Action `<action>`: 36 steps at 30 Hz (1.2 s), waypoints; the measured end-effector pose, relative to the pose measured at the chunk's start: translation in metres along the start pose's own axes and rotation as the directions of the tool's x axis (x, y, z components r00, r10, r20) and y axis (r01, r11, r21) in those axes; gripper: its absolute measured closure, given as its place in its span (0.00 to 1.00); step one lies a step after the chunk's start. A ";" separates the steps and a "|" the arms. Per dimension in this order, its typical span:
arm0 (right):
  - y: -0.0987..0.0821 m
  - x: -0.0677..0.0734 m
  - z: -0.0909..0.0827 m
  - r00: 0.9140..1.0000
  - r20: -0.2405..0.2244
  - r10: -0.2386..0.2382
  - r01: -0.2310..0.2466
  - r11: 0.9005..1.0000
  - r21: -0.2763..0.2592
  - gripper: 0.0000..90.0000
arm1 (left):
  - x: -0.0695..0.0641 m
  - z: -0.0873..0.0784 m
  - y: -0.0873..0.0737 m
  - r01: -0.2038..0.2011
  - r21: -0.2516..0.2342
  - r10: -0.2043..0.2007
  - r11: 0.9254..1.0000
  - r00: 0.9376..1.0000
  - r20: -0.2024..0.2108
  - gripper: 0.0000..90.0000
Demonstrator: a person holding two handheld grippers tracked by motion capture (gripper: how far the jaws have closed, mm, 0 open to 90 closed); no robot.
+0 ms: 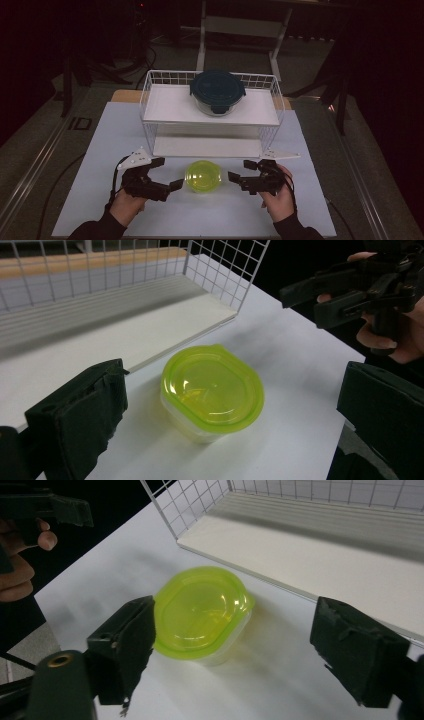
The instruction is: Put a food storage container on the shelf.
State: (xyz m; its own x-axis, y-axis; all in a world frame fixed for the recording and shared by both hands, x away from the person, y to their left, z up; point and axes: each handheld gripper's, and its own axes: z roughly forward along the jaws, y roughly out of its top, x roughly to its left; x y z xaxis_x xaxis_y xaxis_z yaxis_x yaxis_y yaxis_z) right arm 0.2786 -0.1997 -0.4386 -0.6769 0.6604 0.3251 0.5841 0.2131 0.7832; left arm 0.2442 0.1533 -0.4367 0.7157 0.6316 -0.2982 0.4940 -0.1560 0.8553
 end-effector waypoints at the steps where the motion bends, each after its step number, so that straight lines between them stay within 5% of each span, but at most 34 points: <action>1: 0.001 0.000 0.001 1.000 0.000 0.005 -0.005 1.000 -0.001 0.21 | 0.002 0.002 0.001 0.011 0.003 -0.011 1.000 1.000 0.006 0.00; 6: 0.005 -0.001 0.012 0.999 -0.004 0.035 -0.035 0.999 0.022 0.20 | 0.013 0.012 0.002 0.102 0.026 -0.104 0.994 0.993 0.050 0.00; 9: 0.006 -0.004 0.019 0.993 -0.055 0.108 -0.105 0.993 0.050 0.15 | 0.017 0.018 0.002 0.130 0.049 -0.133 0.990 0.989 0.063 0.00; 14: 0.004 -0.010 0.029 0.984 -0.062 0.164 -0.157 0.982 0.100 0.16 | 0.026 0.026 0.000 0.169 0.076 -0.174 0.983 0.983 0.061 0.01; 19: 0.000 -0.017 0.037 0.965 -0.098 0.245 -0.230 0.963 0.140 0.23 | 0.038 0.036 -0.008 0.286 0.110 -0.295 0.952 0.953 0.070 0.06; 22: -0.002 -0.018 0.042 0.961 -0.060 0.270 -0.258 0.953 0.161 0.32 | 0.043 0.043 -0.014 0.351 0.136 -0.361 0.926 0.930 0.061 0.14; 26: -0.004 -0.023 0.050 0.947 -0.062 0.316 -0.298 0.933 0.202 0.43 | 0.053 0.049 -0.021 0.436 0.171 -0.451 0.883 0.890 0.060 0.24; 29: -0.007 -0.026 0.057 0.940 -0.052 0.338 -0.318 0.919 0.232 0.50 | 0.055 0.054 -0.026 0.472 0.198 -0.492 0.859 0.868 0.068 0.34; 36: -0.013 -0.032 0.071 0.910 -0.041 0.412 -0.387 0.882 0.268 0.62 | 0.057 0.062 -0.030 0.515 0.245 -0.539 0.822 0.841 0.041 0.53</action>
State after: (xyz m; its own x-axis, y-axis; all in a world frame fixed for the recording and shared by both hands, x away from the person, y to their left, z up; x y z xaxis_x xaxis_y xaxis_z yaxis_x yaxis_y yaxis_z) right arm 0.3248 -0.1727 -0.4965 -0.3938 0.6591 0.6408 0.8975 0.1251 0.4228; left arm 0.3004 0.1467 -0.5056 0.3562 0.5841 -0.7294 0.8950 0.0110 0.4460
